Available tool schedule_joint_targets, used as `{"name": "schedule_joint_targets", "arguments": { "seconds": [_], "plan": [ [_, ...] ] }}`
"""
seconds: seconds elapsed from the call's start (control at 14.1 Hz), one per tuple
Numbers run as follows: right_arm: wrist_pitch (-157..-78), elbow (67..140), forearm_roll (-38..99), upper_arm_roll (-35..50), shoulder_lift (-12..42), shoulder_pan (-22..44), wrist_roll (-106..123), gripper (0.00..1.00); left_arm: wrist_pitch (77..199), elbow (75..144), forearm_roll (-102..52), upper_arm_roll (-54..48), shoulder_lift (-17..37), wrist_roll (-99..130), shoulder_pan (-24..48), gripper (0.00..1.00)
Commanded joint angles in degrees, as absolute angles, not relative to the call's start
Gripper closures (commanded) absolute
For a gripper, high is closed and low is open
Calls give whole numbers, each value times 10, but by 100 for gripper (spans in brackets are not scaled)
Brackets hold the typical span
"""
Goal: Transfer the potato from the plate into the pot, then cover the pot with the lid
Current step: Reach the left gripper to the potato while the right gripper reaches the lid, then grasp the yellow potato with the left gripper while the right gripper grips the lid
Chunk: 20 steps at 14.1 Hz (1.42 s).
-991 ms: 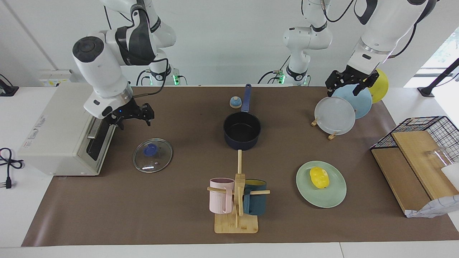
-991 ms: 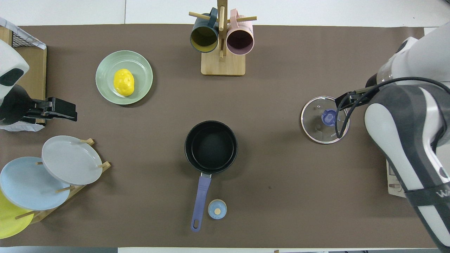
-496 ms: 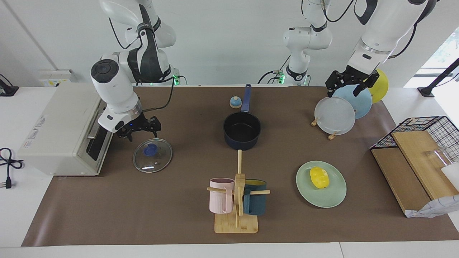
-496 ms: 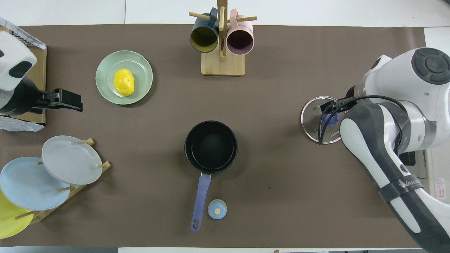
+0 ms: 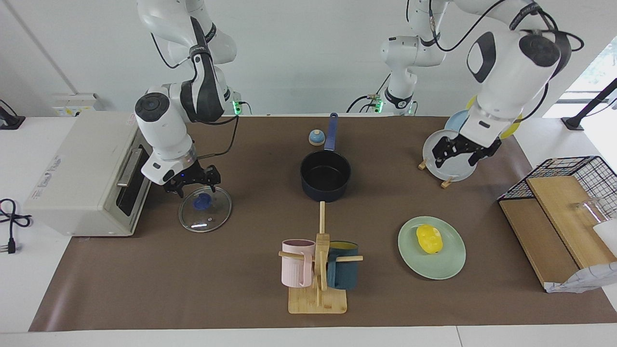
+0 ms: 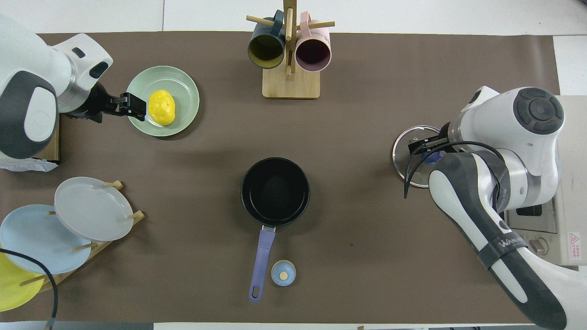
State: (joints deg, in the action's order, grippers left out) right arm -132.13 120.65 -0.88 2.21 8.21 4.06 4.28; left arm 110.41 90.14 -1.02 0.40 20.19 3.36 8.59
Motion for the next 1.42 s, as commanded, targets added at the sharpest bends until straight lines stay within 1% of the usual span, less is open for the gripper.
{"name": "schedule_joint_targets", "arguments": {
  "seconds": [0.0,0.21,0.42,0.64,0.85,0.92,0.99,1.06,1.27,1.35],
  "plan": [
    [-1350,1225,-3,22,86,37,65,0,1145,877,-15,4,249,13,81,0],
    [-1369,1225,-3,22,112,19,100,0,1193,871,-18,4,290,13,84,0],
    [-1359,1224,-3,22,112,21,105,0,1196,860,-23,4,308,19,84,0],
    [-1356,1224,-3,22,111,22,105,1,1228,863,-29,5,319,28,90,0],
    [-1353,1224,-3,22,111,22,105,14,1235,864,-28,5,321,55,93,0],
    [-1352,1223,-3,22,111,22,105,21,1238,866,-27,6,321,59,93,0],
    [-1351,1222,-3,22,112,22,105,26,1242,870,-26,6,321,59,95,0],
    [-1349,1220,-3,22,112,21,106,28,1246,878,-22,7,321,59,95,0],
    [-1342,1219,-3,22,112,21,107,38,1265,899,-22,8,320,62,98,0],
    [-1341,1219,-3,22,112,21,108,38,1276,908,-22,8,318,62,101,0]
  ]
}}
